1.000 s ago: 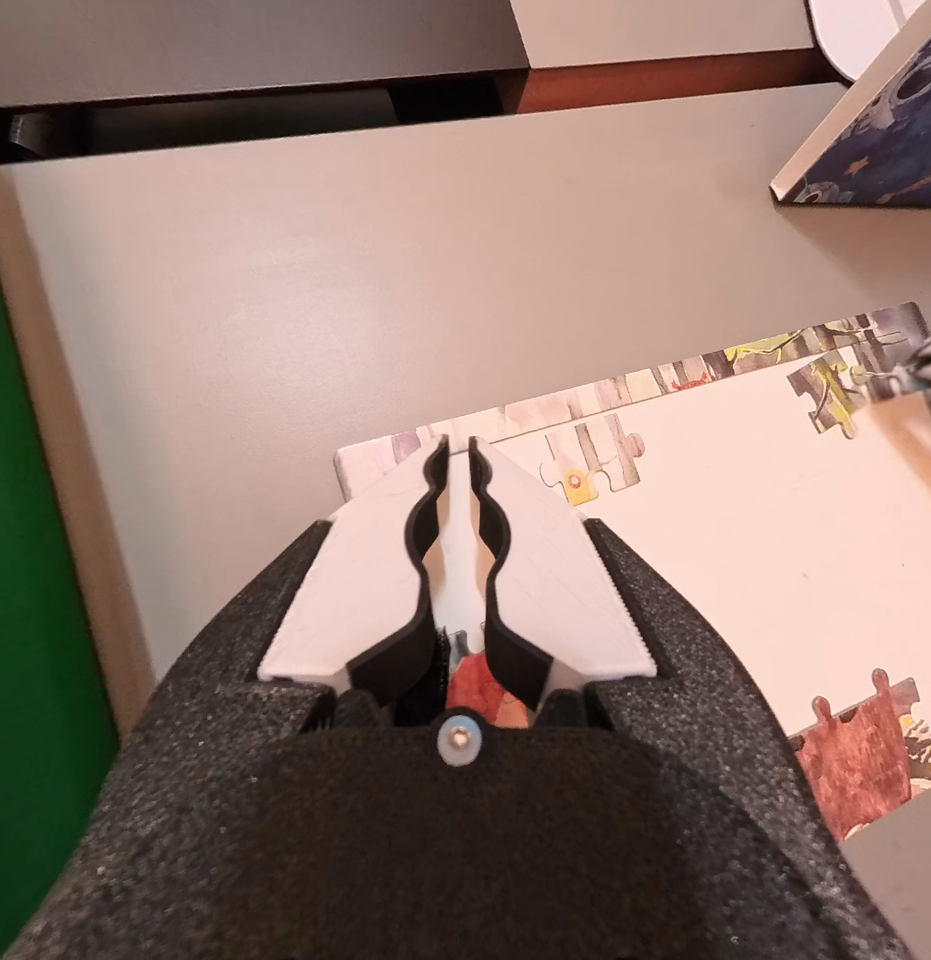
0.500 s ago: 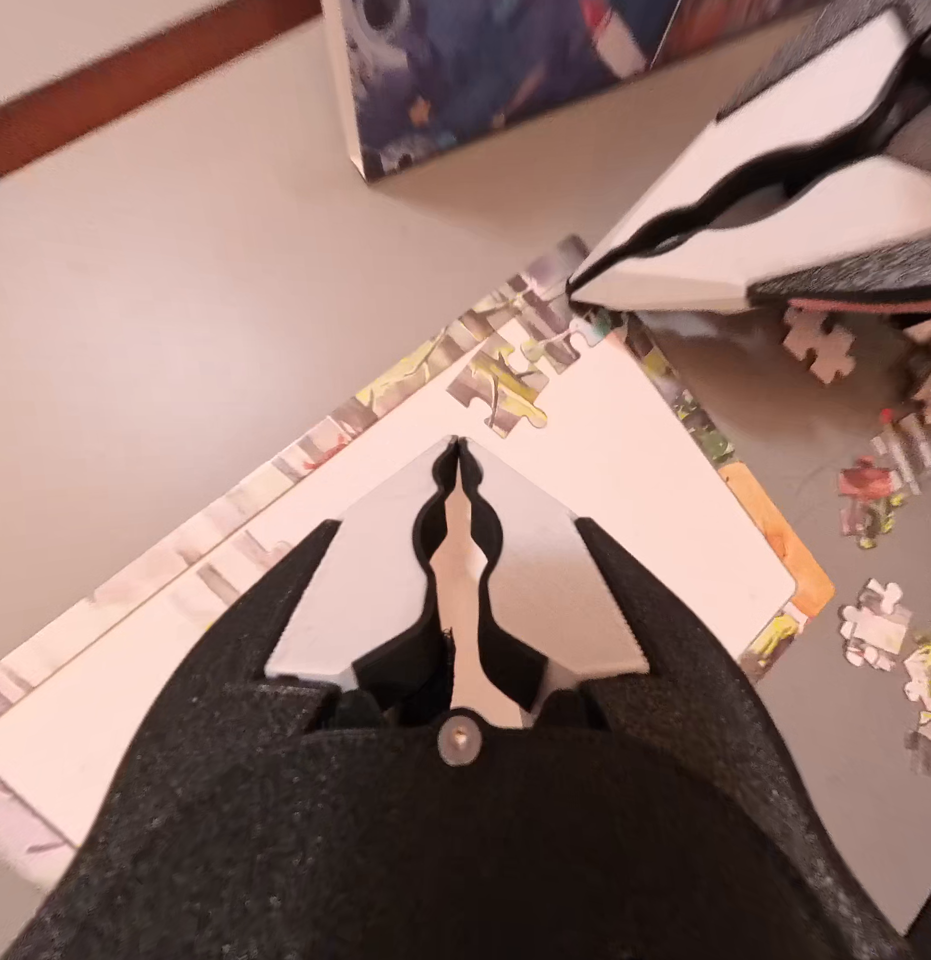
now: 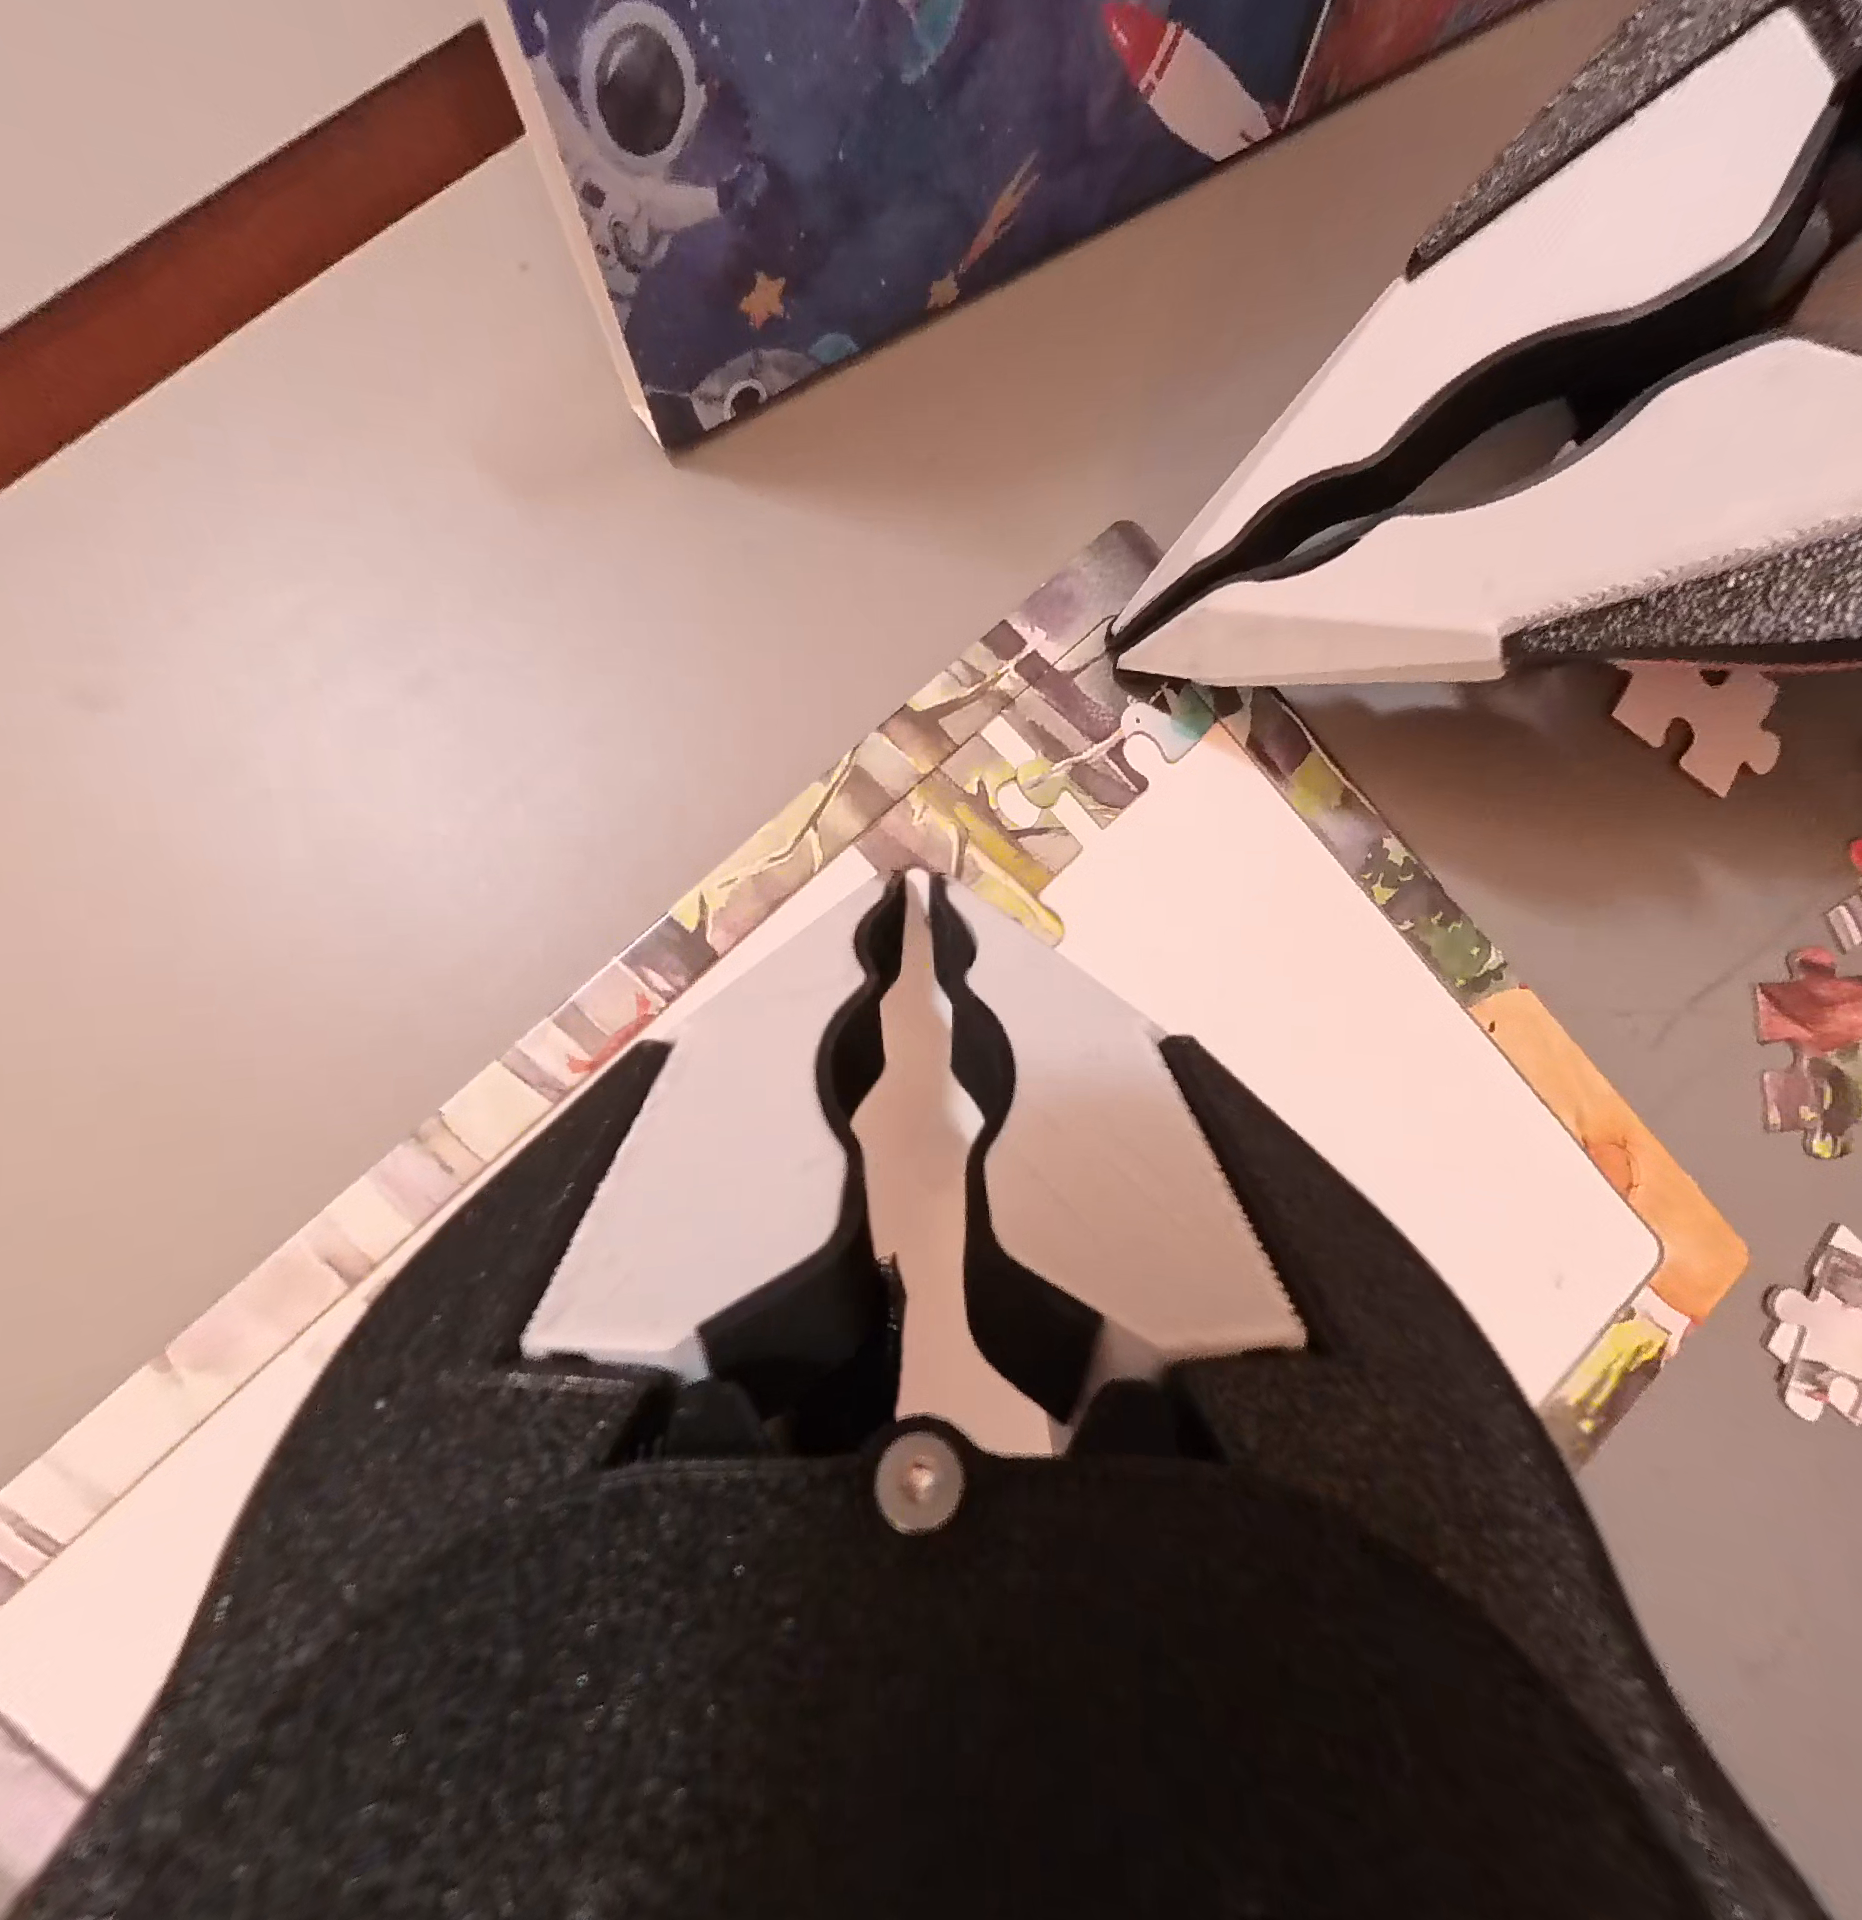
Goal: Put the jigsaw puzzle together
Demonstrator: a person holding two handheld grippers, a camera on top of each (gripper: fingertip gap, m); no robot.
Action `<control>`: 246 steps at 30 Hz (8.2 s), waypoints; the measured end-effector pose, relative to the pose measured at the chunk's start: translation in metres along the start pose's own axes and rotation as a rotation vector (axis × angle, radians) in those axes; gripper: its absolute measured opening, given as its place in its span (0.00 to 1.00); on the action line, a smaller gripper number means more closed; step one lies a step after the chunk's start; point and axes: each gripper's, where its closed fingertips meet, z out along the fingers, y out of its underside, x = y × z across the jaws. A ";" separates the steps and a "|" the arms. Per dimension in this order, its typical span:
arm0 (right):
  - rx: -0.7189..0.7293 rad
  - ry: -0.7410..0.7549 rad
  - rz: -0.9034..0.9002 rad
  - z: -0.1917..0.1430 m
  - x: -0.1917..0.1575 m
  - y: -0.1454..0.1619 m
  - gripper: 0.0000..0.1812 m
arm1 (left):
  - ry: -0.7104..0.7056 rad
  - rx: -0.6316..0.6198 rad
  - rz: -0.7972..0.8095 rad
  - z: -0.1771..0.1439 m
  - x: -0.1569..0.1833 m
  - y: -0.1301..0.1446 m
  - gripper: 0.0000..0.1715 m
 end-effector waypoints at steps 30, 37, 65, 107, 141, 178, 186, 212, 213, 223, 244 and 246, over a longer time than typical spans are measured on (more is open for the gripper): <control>0.003 -0.020 0.016 0.000 0.000 0.000 0.00 | -0.142 -0.028 0.015 0.003 0.012 0.001 0.15; -0.001 -0.013 0.009 0.000 0.000 0.000 0.00 | -0.257 -0.049 0.125 0.004 0.016 0.001 0.12; 0.004 -0.019 0.016 0.000 0.000 0.000 0.00 | -0.134 -0.038 0.167 0.001 0.017 0.003 0.11; 0.010 -0.026 0.024 0.000 0.000 0.001 0.00 | -0.120 -0.017 0.339 -0.002 0.016 0.007 0.00; 0.042 -0.047 0.043 0.008 -0.020 -0.021 0.09 | -0.123 0.004 0.171 -0.008 -0.013 0.009 0.00; -0.045 -0.409 0.006 -0.034 -0.075 -0.006 0.18 | 0.051 -0.029 0.236 -0.040 0.009 0.021 0.00; 0.336 -0.097 -0.097 -0.160 -0.042 -0.086 0.16 | -0.021 0.054 0.303 -0.080 0.010 -0.002 0.06; 0.067 0.316 0.291 -0.233 -0.066 0.224 0.13 | -0.133 0.654 0.106 -0.158 0.120 0.115 0.07; 0.069 0.282 0.289 -0.228 -0.072 0.220 0.13 | -0.120 0.648 0.112 -0.156 0.123 0.116 0.08; 0.026 0.297 0.182 -0.150 -0.098 0.168 0.13 | -0.124 0.580 0.088 -0.144 0.118 0.125 0.10; 0.093 0.240 0.290 -0.138 -0.077 0.161 0.16 | -0.111 0.558 0.070 -0.141 0.117 0.128 0.10; 0.108 0.212 0.281 -0.135 -0.084 0.155 0.17 | -0.113 0.555 0.072 -0.140 0.118 0.128 0.10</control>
